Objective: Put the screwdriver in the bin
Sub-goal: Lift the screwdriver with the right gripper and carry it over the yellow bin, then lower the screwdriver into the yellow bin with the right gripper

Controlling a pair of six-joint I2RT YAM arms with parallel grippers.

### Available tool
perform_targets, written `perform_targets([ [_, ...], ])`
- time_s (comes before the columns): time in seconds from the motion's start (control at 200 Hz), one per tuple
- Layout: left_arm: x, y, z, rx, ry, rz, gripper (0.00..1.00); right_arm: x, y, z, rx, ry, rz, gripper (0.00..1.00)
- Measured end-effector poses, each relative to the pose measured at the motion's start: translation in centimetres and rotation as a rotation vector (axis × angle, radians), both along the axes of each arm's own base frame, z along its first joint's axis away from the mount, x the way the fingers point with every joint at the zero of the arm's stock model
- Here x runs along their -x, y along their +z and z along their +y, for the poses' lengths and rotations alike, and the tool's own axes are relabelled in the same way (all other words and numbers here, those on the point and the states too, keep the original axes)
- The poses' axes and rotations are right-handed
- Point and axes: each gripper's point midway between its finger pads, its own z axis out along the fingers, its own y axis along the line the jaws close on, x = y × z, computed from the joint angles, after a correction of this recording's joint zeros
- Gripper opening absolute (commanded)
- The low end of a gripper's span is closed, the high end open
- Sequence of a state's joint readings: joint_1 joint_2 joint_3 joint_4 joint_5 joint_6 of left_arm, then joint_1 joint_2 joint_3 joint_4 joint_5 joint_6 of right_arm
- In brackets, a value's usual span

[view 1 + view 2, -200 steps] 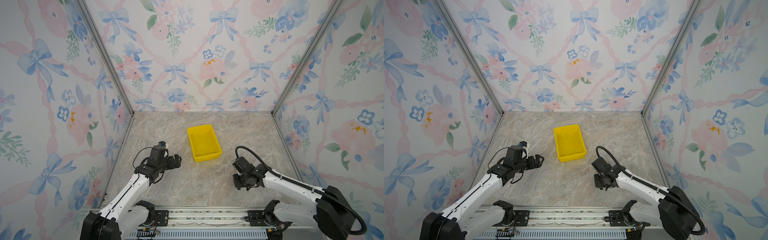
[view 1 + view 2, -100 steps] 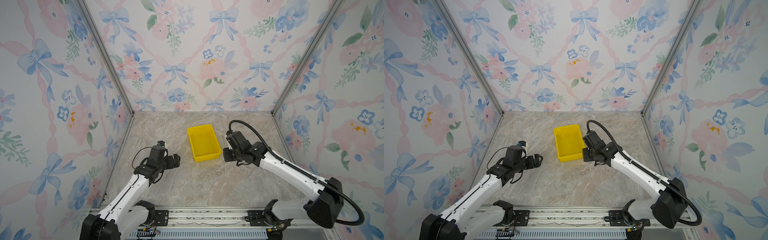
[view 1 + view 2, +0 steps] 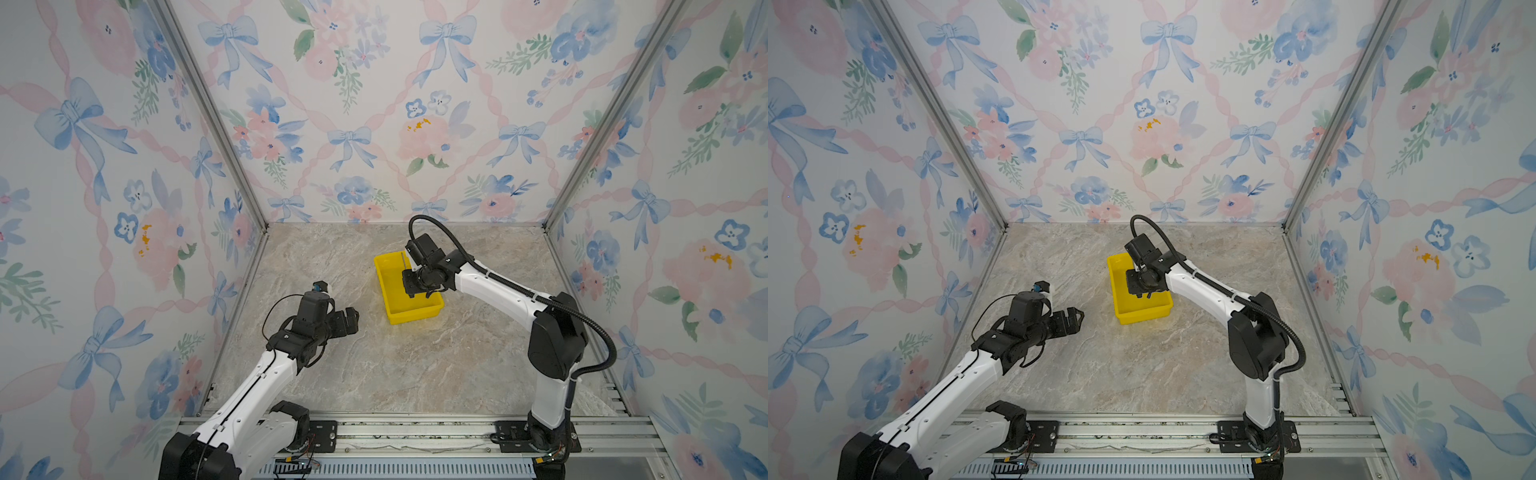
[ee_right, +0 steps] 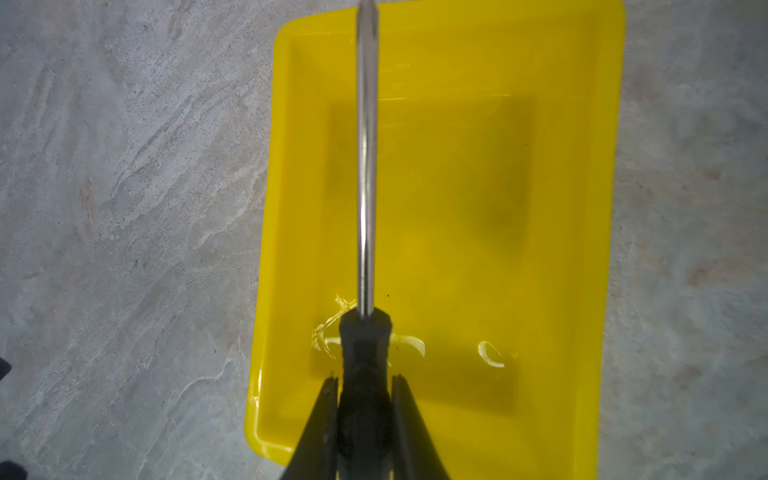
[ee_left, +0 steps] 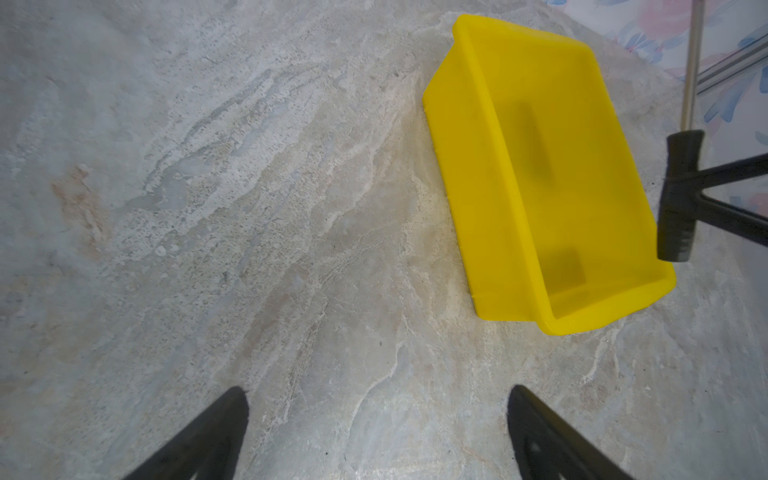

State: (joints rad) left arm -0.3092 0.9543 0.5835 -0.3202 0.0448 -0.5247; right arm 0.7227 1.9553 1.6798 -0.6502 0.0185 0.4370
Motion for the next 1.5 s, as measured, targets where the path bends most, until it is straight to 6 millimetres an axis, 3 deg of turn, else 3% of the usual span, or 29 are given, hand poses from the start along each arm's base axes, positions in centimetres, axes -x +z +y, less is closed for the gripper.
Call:
perform_targets([
  [0.22,0.0,0.2,0.1,0.002,0.005,-0.007,0.98,-1.8,-3.5,2.5,-0.003,0.02,0.051,0.0],
  [0.43,0.0,0.2,0.1,0.0,0.008,-0.01,0.98,-2.1,-6.2,2.6,0.017,0.022,0.099,0.0],
  [0.695,-0.1,0.2,0.2,-0.004,0.013,-0.011,0.98,-2.0,-6.7,2.7,0.016,0.023,0.105,0.0],
  [0.96,-0.1,0.3,0.2,-0.005,0.014,-0.011,0.98,-1.5,-9.0,2.4,0.042,0.025,0.144,0.01],
  [1.5,0.0,-0.2,0.4,-0.006,0.026,-0.007,0.98,-1.5,-10.4,1.8,0.078,0.013,0.154,0.15],
])
